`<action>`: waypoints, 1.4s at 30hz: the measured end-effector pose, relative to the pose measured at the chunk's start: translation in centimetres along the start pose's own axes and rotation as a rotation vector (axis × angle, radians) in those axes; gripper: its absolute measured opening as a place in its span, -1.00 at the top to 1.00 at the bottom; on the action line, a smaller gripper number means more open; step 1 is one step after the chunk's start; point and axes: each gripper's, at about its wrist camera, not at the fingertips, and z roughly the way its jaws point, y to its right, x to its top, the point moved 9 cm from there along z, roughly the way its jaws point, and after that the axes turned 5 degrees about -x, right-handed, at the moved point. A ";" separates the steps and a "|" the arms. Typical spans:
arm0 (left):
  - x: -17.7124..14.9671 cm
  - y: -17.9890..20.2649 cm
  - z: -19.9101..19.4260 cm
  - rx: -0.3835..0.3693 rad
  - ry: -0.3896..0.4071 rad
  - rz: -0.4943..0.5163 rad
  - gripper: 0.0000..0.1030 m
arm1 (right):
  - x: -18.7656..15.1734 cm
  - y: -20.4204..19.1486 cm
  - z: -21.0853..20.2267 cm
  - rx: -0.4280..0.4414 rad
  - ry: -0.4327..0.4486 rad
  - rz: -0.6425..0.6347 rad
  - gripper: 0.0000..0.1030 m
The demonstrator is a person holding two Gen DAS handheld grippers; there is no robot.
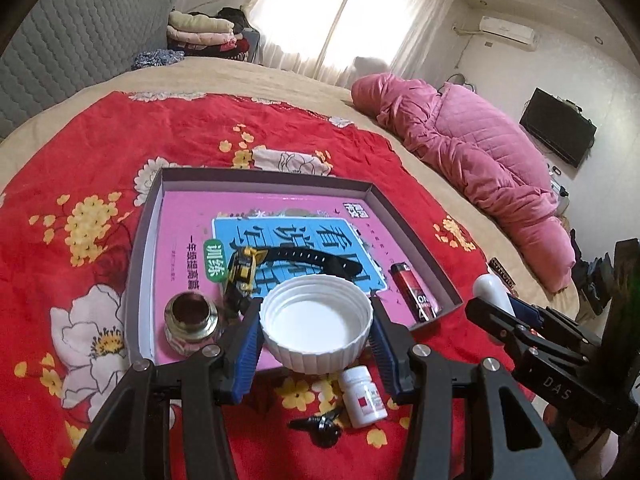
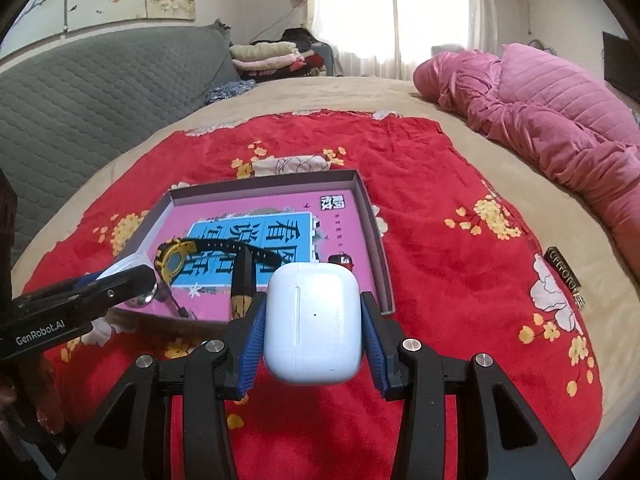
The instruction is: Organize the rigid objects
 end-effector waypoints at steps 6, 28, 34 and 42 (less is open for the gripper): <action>0.8 0.2 0.1 -0.007 0.025 -0.001 0.04 | 0.9 0.1 -0.2 -0.008 0.015 0.005 0.11; 2.9 -0.5 1.5 0.003 0.062 0.004 0.04 | 3.8 0.6 0.0 -0.041 0.050 0.027 0.11; 2.8 -0.2 2.6 -0.008 0.040 0.008 0.04 | 4.3 0.7 0.4 -0.040 0.050 0.034 0.11; 2.2 0.4 4.5 -0.021 -0.006 0.026 0.04 | 5.0 0.4 0.9 -0.043 0.054 0.024 0.11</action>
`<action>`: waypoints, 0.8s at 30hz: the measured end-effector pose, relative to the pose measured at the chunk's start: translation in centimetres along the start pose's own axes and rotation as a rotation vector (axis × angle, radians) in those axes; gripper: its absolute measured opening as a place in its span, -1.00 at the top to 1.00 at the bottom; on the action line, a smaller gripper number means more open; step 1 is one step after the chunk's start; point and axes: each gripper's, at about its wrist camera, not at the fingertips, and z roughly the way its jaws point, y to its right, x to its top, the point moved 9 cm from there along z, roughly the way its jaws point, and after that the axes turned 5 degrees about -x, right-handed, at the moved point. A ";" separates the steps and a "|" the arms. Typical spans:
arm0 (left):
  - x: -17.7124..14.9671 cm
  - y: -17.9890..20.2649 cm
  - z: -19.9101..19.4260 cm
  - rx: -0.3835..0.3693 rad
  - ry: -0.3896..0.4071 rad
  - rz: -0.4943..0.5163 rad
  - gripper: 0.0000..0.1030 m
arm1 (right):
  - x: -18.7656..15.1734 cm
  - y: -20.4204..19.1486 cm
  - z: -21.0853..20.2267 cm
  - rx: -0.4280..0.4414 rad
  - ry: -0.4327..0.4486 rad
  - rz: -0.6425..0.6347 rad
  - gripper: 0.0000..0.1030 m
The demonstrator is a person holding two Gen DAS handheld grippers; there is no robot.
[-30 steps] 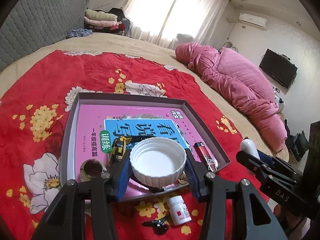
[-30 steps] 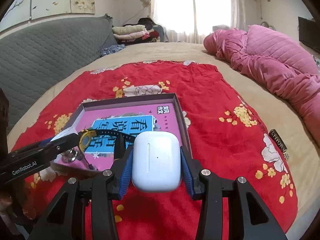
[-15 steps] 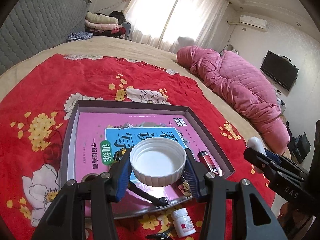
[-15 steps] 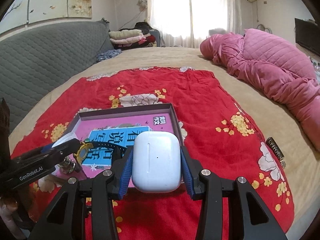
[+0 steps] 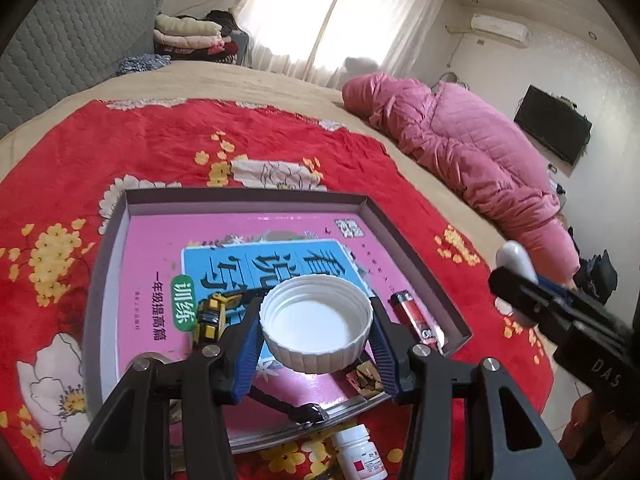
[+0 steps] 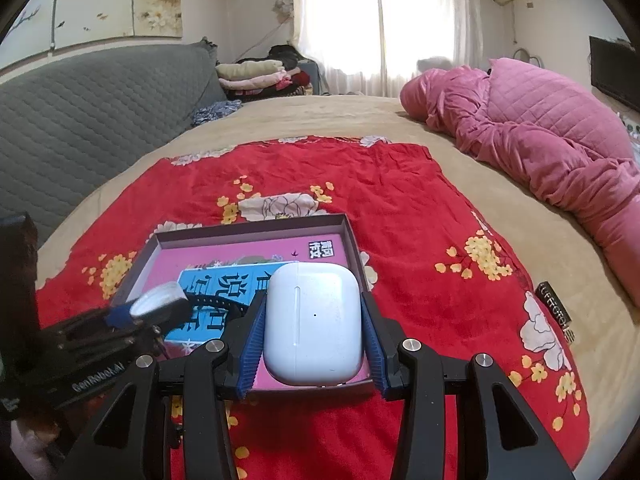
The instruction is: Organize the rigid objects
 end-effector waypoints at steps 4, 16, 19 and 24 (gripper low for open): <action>-0.4 0.0 0.6 0.003 -0.024 0.013 0.04 | 0.1 -0.2 0.4 0.000 -0.001 0.000 0.11; -1.5 -0.9 2.1 0.029 -0.089 0.019 0.04 | -0.4 -0.9 1.9 0.009 -0.032 -0.006 0.11; -1.6 -1.1 2.3 0.031 -0.099 0.019 0.04 | -0.8 -0.9 2.3 0.010 -0.048 -0.011 0.11; -2.0 -1.2 2.6 0.060 -0.122 0.044 0.04 | -1.3 -1.1 2.8 0.012 -0.062 -0.020 0.11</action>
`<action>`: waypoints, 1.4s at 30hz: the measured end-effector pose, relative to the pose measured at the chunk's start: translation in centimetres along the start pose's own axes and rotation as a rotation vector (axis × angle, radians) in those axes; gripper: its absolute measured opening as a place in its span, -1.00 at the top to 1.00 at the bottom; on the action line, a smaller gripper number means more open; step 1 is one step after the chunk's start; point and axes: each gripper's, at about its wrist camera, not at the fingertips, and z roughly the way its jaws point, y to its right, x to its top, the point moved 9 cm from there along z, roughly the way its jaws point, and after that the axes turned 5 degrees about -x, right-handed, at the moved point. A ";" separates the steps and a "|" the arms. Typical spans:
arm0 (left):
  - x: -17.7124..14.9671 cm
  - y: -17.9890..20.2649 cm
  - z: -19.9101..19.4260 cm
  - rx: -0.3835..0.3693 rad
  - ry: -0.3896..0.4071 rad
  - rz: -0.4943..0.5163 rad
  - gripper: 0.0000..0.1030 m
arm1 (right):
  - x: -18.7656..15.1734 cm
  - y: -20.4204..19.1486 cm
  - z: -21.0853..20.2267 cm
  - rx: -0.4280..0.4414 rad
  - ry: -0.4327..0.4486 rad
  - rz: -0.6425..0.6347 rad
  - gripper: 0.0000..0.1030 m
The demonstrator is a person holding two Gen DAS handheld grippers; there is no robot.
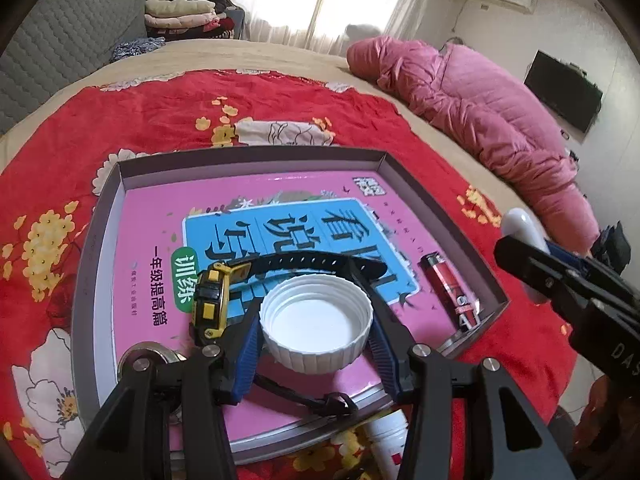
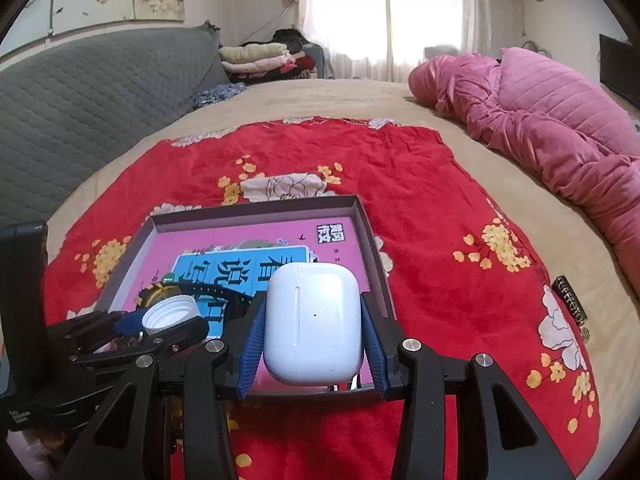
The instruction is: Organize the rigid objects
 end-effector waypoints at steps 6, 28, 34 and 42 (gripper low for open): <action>-0.5 -0.2 0.4 0.036 -0.023 0.022 0.04 | -0.6 -0.3 0.6 0.005 -0.026 -0.013 0.11; -1.2 0.0 1.0 0.082 -0.050 0.092 0.04 | -2.5 -1.7 4.8 0.013 -0.145 -0.062 0.11; -1.2 0.0 1.0 0.084 -0.053 0.096 0.04 | -2.7 -2.5 5.8 0.025 -0.171 -0.074 0.11; -1.2 -0.1 1.0 0.084 -0.054 0.097 0.04 | -2.6 -2.7 7.0 0.005 -0.187 -0.095 0.11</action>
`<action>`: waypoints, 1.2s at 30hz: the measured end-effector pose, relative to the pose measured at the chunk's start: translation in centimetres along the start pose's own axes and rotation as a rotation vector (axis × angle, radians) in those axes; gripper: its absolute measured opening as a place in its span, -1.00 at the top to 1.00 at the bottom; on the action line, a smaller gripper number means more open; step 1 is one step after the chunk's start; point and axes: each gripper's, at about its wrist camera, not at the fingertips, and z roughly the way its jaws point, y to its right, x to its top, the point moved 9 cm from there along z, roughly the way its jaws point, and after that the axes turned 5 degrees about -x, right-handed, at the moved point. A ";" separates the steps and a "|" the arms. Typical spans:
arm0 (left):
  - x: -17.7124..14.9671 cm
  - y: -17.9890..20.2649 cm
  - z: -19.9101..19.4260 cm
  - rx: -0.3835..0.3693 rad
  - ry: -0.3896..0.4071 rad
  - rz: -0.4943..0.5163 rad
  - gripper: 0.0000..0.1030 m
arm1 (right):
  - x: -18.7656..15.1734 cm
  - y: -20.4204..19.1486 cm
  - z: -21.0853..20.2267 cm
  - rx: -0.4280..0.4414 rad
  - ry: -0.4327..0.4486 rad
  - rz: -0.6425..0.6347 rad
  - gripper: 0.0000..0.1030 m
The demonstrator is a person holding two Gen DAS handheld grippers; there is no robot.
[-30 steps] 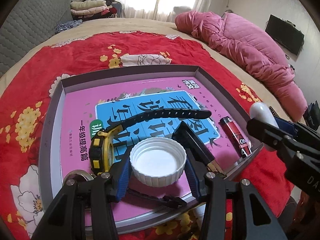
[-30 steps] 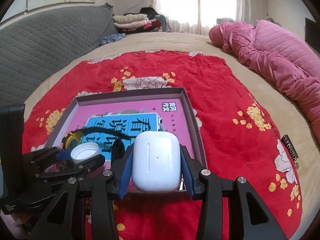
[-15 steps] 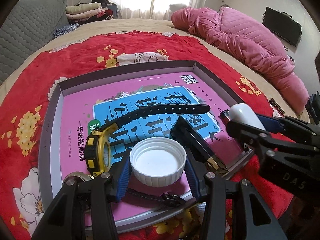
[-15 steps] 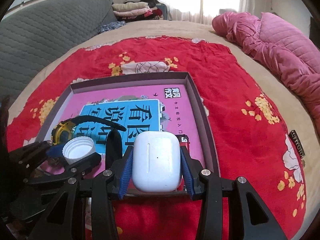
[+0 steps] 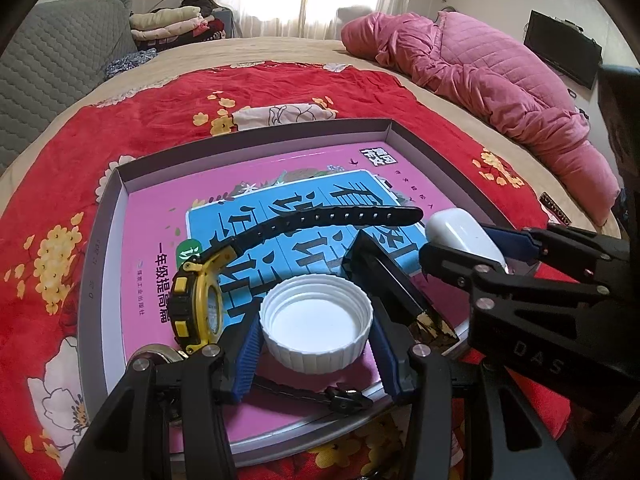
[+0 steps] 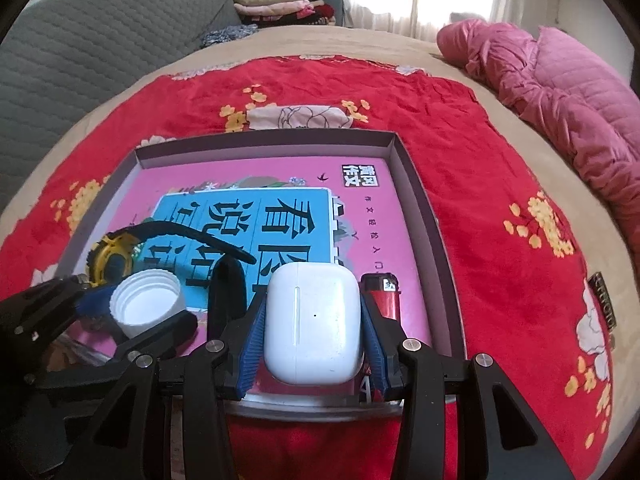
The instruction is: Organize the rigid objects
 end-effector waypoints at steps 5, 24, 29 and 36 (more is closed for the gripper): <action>0.1 0.0 0.0 -0.001 0.000 0.001 0.04 | 0.1 0.2 0.6 -0.010 -0.008 -0.016 0.11; -0.1 0.2 0.1 0.022 0.000 0.031 0.04 | 0.2 -0.8 2.3 0.039 -0.048 -0.065 0.11; -0.1 0.2 0.1 0.022 0.000 0.033 0.04 | 0.2 -0.5 2.6 0.031 -0.049 -0.074 0.11; -0.1 0.2 0.1 0.026 -0.001 0.037 0.04 | 0.0 -0.6 2.4 0.058 -0.052 -0.071 0.11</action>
